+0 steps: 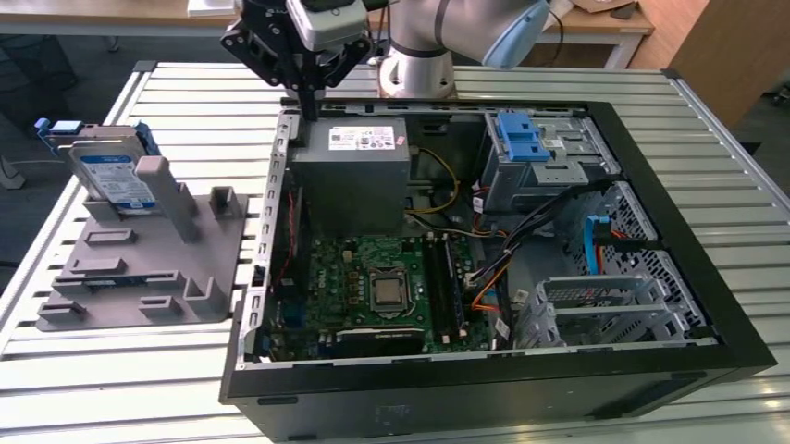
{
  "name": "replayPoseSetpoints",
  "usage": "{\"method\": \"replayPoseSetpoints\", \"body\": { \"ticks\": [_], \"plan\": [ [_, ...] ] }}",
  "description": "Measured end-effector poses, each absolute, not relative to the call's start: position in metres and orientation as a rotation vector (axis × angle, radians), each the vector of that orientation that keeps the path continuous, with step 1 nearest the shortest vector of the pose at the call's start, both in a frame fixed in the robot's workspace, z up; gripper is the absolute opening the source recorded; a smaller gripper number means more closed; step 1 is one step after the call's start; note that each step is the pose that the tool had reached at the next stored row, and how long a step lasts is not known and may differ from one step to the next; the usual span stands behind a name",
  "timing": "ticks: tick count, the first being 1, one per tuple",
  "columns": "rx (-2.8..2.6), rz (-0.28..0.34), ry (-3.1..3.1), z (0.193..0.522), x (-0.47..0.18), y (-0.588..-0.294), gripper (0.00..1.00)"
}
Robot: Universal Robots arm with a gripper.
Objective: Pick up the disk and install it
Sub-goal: 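Reach for the disk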
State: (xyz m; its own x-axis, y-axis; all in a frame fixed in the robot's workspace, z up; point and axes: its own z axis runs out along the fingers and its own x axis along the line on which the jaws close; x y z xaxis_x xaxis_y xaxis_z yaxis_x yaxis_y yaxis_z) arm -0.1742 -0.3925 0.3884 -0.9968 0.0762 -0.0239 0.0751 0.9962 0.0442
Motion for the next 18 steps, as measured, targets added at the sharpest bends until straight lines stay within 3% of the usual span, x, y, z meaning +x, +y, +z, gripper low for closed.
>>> {"method": "replayPoseSetpoints", "body": {
  "ticks": [18],
  "plan": [
    [0.118, 0.067, 3.113, 0.3881, -0.1797, -0.3922, 0.11]
  ]
}}
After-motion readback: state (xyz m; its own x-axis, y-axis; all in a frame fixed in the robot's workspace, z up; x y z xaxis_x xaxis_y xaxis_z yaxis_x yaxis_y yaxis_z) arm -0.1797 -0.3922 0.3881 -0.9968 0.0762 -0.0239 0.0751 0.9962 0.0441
